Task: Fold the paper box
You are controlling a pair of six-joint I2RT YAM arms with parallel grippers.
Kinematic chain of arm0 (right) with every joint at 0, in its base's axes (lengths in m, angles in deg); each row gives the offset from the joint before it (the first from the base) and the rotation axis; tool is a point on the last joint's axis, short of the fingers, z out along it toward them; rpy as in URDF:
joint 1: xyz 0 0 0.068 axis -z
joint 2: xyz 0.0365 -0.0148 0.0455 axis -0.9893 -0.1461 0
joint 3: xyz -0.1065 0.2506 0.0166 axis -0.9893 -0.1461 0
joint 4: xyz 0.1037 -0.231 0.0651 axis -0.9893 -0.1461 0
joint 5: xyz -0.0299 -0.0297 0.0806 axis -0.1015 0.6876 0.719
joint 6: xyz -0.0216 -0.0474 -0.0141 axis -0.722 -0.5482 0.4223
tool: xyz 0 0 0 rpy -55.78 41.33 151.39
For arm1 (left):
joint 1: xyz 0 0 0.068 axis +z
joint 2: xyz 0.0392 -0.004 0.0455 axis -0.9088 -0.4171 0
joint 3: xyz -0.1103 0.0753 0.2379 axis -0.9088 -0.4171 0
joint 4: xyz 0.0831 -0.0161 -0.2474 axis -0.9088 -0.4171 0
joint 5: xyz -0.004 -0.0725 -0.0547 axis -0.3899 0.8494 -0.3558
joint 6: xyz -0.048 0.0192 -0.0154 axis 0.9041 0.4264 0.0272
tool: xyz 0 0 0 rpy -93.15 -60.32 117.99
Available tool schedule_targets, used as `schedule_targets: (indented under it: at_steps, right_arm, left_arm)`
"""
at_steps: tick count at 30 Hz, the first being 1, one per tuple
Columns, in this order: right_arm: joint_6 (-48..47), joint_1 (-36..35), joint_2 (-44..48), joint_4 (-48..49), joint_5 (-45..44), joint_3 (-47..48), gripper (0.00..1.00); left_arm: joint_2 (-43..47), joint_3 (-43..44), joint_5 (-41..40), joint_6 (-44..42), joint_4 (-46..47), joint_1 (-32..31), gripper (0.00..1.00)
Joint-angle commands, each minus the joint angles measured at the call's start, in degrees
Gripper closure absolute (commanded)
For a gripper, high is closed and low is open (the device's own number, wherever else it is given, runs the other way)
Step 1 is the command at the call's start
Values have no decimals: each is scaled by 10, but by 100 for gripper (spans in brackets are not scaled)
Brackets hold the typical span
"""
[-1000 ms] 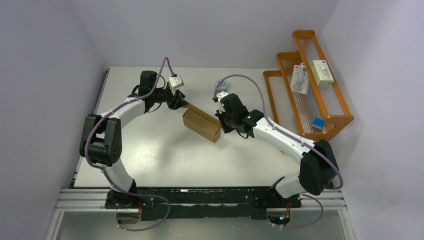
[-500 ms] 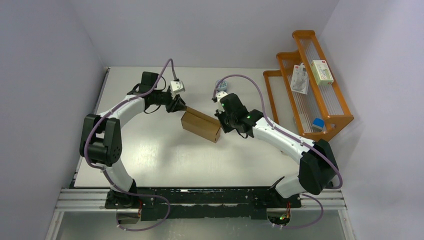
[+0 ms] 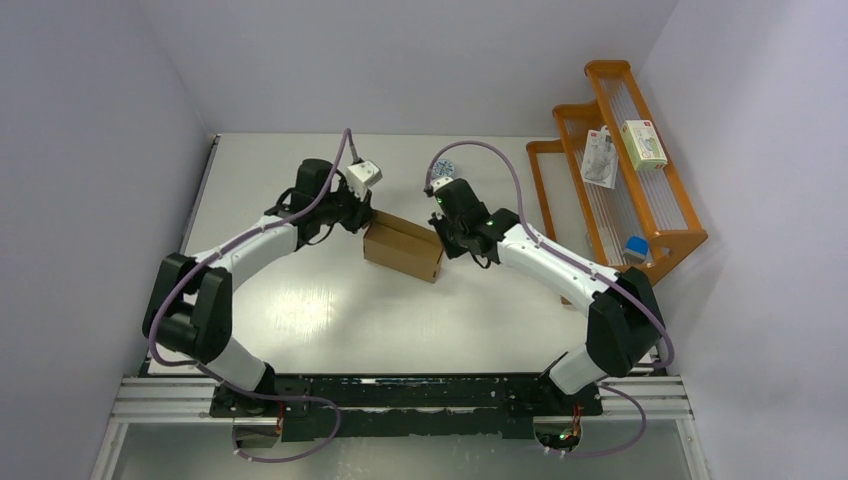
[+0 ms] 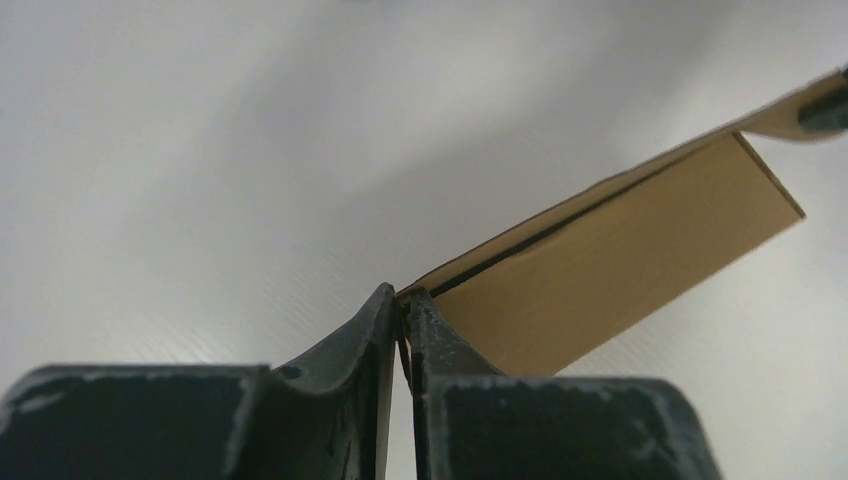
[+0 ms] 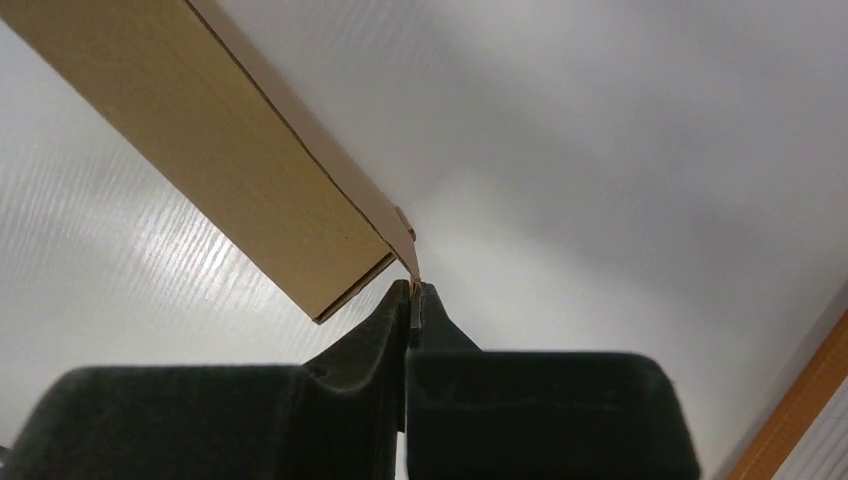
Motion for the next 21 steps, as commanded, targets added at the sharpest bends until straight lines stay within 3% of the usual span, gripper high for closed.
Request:
schedule_targets:
  at_steps: [1,10,21]
  right_arm:
    - [30,-8,-21,13,10,29,100]
    - [75,-14,-26,21,-4,45,100]
    - [167,-30,-37,2,-17,61,100]
  left_arm:
    - [33,-24,-111,187,48,-46,86]
    - [125,-91,-227,335,32,-79,85]
    - [190,-163,-255,425,44,-95,86]
